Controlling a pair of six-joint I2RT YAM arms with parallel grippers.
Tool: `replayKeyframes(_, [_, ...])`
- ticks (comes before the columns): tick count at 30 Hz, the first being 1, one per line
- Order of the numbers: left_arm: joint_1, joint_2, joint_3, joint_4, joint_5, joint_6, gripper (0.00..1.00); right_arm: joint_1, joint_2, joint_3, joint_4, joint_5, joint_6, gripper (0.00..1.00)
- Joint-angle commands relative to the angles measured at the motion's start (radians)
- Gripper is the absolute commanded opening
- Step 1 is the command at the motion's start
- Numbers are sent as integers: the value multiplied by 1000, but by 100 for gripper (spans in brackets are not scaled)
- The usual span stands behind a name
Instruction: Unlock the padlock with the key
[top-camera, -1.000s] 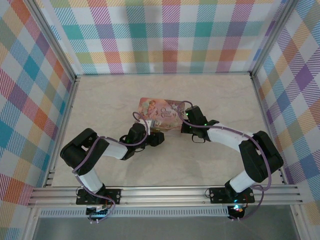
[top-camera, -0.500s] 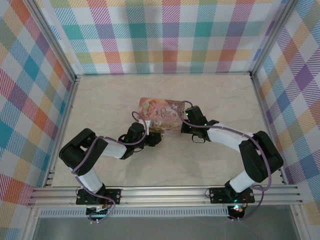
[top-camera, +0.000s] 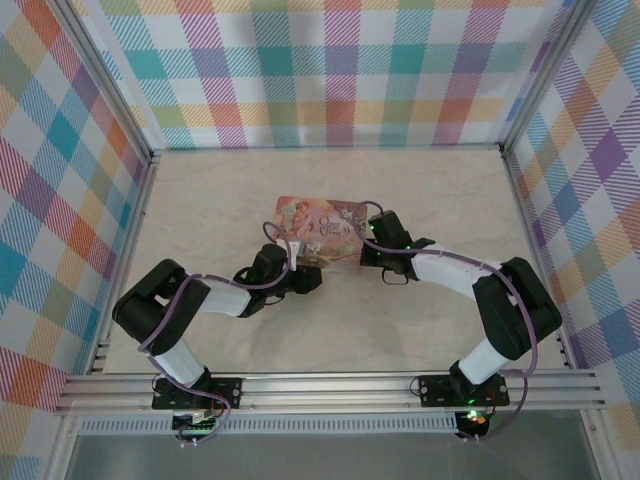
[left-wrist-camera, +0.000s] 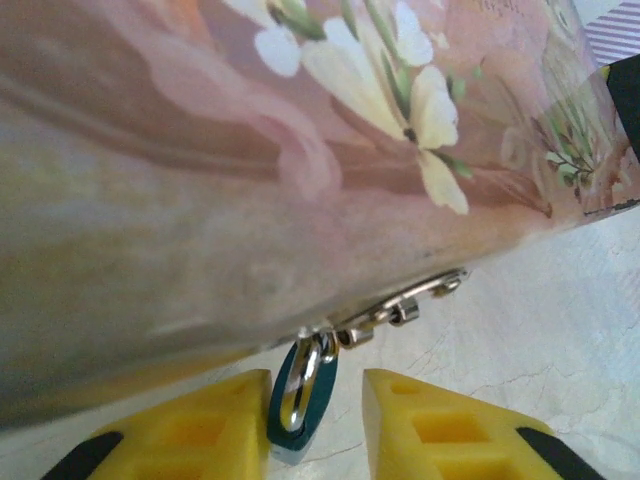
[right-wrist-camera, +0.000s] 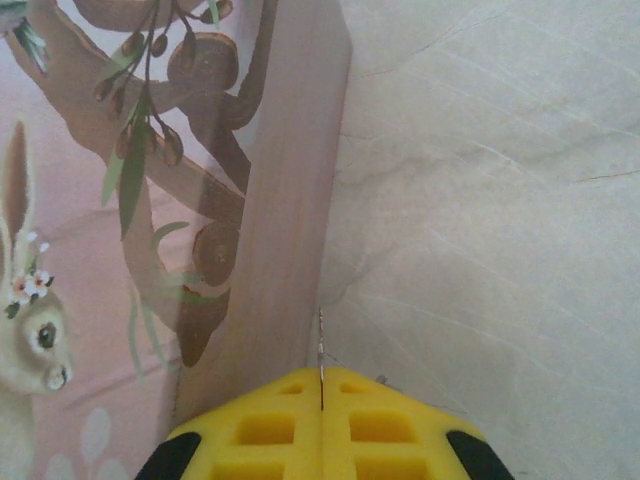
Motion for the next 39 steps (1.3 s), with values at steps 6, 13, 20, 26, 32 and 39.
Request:
replayKeyframes(6, [8, 84, 42, 149, 40, -65, 35, 8, 5, 19, 16, -33, -10, 0])
replayKeyframes(13, [2, 108, 35, 223, 39, -97, 41, 12, 9, 17, 23, -41, -3, 0])
replayKeyframes(20, [-5, 98, 0, 263, 7, -113, 43, 13, 9, 9, 28, -38, 0, 0])
replayKeyframes(26, [0, 35, -35, 200, -20, -79, 37, 13, 6, 5, 28, -32, -3, 0])
replayKeyframes(32, [9, 5, -41, 156, -22, -60, 28, 13, 6, 4, 30, -34, 1, 0])
replayKeyframes(39, [16, 3, -21, 114, -12, -44, 15, 13, 3, -3, 34, -34, 5, 0])
